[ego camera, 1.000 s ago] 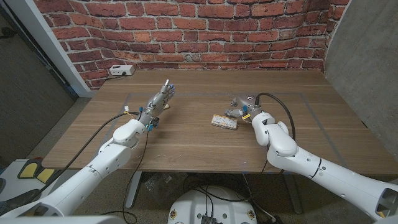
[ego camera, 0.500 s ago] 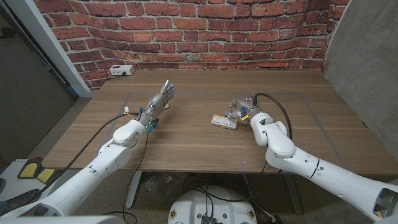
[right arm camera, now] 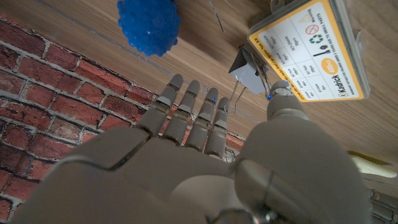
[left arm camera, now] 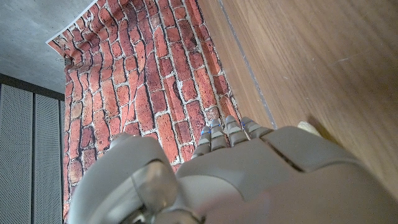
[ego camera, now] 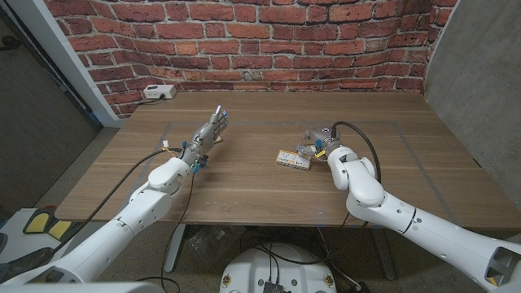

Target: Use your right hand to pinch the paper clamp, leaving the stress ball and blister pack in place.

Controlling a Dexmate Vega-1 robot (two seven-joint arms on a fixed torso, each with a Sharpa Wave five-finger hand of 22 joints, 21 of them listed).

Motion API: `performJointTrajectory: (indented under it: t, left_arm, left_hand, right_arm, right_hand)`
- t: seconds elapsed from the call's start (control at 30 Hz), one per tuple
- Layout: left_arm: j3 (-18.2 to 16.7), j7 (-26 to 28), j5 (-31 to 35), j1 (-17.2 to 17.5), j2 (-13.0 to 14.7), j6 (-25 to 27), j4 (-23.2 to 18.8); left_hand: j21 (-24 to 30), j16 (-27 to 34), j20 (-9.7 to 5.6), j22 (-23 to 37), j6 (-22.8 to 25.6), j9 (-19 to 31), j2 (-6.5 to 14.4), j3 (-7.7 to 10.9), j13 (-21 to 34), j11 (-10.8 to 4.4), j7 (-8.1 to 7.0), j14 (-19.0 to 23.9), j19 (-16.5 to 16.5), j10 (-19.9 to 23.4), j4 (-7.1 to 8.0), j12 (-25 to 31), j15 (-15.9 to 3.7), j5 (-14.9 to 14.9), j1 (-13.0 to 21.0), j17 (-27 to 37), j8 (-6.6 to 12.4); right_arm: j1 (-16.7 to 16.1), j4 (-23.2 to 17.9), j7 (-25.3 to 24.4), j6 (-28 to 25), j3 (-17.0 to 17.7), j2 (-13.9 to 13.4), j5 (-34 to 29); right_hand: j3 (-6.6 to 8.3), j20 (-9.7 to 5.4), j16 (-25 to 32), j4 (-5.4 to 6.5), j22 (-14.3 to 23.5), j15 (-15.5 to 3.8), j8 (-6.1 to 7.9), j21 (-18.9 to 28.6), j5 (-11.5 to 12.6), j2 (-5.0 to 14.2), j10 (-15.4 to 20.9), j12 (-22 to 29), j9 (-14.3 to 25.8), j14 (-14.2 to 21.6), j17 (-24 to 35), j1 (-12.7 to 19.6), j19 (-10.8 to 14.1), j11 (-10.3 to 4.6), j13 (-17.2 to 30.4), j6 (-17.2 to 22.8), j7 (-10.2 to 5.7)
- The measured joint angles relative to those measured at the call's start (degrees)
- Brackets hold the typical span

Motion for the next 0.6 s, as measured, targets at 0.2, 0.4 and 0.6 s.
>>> performJointTrajectory:
  t: [0.2, 0.4, 0.6]
  left_arm:
    - [0.0, 0.0, 0.0, 0.0, -0.1, 0.0, 0.0]
    - [0.0, 0.1, 0.0, 0.1, 0.0, 0.0, -0.1]
    - [0.0, 0.2, 0.0, 0.3, 0.3, 0.2, -0.5]
  left_hand:
    - [0.0, 0.0, 0.00, 0.0, 0.0, 0.0, 0.0, 0.05, 0.0, 0.00, 0.00, 0.0, 0.0, 0.0, 0.05, 0.0, 0.00, 0.0, 0.0, 0.0, 0.00]
    - [0.0, 0.0, 0.32, 0.0, 0.0, 0.0, -0.2, 0.24, 0.0, 0.00, 0.00, 0.0, -0.3, 0.0, 0.24, 0.0, 0.00, 0.0, -0.2, 0.0, 0.00]
    - [0.0, 0.0, 0.31, 0.0, 0.0, 0.0, -0.2, 0.24, 0.0, 0.00, 0.00, 0.0, -0.3, 0.0, 0.24, 0.0, 0.00, 0.0, -0.2, 0.0, 0.00]
  right_arm:
    - [-0.2, 0.0, 0.9, 0.0, 0.3, 0.1, -0.3]
    - [-0.4, -0.2, 1.7, 0.0, 0.6, 0.3, -0.4]
    - [-0.5, -0.2, 2.2, 0.1, 0.7, 0.5, -0.5]
  right_hand:
    - [-0.60, 0.43, 0.0, 0.60, 0.0, 0.31, 0.00, 0.0, 0.0, -0.58, -1.4, 0.0, 0.0, -1.5, 0.0, -1.3, -1.0, 0.84, 0.0, -1.8, 0.53]
    - [-0.85, 0.83, 0.0, 0.85, 0.0, 0.81, 0.00, 0.0, 0.2, -0.67, -2.1, 0.0, 0.0, -1.9, 0.0, -2.1, -1.4, 0.90, 0.0, -2.5, 0.58]
    - [-1.24, 1.12, 0.0, 1.23, 0.0, 1.04, 0.00, 0.0, 0.2, -0.99, -3.0, 0.0, 0.0, -2.8, 0.0, -3.0, -1.7, 1.28, 0.0, -3.3, 0.85]
